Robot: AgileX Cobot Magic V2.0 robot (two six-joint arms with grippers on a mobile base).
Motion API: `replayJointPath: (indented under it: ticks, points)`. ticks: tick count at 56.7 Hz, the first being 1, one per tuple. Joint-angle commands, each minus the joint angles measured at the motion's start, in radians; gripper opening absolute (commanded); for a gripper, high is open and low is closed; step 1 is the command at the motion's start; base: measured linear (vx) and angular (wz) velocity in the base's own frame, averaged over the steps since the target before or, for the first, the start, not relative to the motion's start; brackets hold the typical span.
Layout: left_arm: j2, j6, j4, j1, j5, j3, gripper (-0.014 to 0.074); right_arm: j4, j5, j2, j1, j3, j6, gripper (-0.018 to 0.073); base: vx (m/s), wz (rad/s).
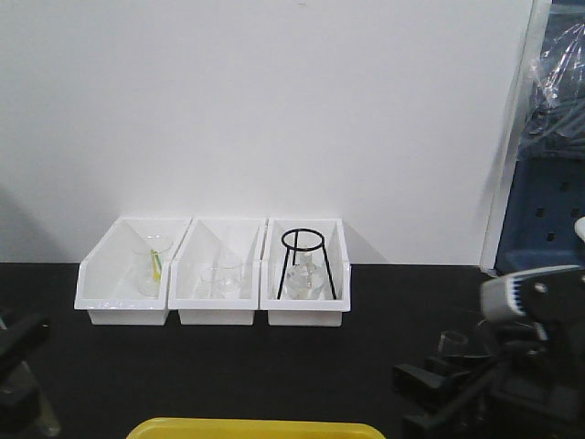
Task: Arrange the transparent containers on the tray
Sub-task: 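Lower both glass tubes down into the yellow tray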
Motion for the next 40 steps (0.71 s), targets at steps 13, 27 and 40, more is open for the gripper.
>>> replayJointPath:
  ticks: [13,27,40]
  points:
    - [0.359,-0.005,-0.233,-0.145,0.109,-0.182,0.0152,0.091,-0.017,0.347,-0.002,-0.209,0.023,-0.0011,0.0,0.0]
    - [0.589,-0.005,-0.256,-0.151,0.158,-0.226,0.016,0.105,-0.004,0.557,-0.002,-0.242,0.022,-0.0008,0.0,0.0]
    - [0.742,-0.006,-0.256,-0.15,0.148,-0.226,0.0193,0.106,0.012,0.668,-0.002,-0.242,0.022,-0.0003,0.0,0.0]
